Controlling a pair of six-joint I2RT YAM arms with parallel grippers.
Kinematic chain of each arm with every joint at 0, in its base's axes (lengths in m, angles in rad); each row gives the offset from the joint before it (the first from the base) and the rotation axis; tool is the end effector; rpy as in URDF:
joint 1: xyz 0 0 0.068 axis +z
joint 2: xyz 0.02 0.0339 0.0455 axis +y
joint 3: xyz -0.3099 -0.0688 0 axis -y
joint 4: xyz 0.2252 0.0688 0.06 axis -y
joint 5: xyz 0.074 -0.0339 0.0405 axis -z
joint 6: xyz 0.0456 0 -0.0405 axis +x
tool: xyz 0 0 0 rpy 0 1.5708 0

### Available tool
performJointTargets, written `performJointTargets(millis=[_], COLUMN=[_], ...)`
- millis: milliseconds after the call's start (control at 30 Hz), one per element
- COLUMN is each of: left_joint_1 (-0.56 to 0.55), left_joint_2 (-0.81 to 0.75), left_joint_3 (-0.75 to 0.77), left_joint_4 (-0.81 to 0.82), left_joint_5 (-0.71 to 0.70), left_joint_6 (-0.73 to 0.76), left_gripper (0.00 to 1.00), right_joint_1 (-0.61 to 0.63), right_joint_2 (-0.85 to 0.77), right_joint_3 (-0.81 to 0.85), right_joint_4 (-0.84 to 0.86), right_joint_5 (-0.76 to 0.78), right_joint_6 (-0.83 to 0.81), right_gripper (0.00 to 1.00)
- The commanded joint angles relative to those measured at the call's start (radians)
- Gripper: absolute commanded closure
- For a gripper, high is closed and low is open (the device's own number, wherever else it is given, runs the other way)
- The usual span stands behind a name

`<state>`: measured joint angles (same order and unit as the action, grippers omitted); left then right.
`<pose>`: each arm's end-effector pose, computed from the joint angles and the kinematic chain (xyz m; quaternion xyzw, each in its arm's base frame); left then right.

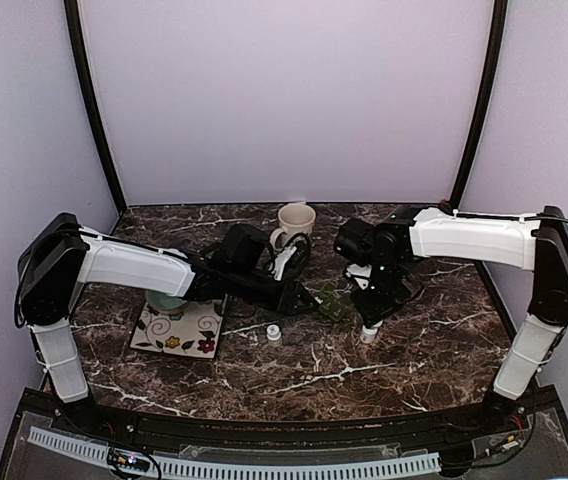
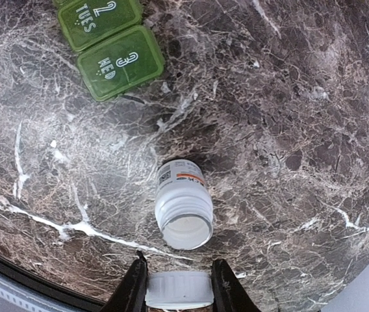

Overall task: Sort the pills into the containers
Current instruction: Place the lid of the pill bottle on the pill bottle.

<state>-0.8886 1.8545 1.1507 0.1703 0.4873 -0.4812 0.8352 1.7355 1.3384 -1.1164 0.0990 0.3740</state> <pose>0.2455 -0.3361 0.2529 0.2876 0.8012 -0.4666 0.2400 0.2104 0.2257 0.2683 -0.2268 0.9723 -0.0244 0.0517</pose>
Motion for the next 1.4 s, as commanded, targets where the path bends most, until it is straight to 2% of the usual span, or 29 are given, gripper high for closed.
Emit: performJointTargets(millis=[0,1367], left_joint_1=[-0.004,-0.007], left_joint_2=[-0.014,-0.006], left_joint_3=[-0.014,-0.009], left_joint_4=[0.024,0.023], left_joint_5=[-0.001,-0.006], left_joint_6=[0.01,0.019], left_gripper=[0.68,0.68], right_joint_1=[-0.014,-0.045], right_joint_2=[0.015,0.1], right_joint_3=[0.0,0.03], right_joint_4=[0.013,0.038], right_joint_5=[0.009,-0.02], right_joint_6=[-0.014,-0.059], right_gripper=[0.94,0.89])
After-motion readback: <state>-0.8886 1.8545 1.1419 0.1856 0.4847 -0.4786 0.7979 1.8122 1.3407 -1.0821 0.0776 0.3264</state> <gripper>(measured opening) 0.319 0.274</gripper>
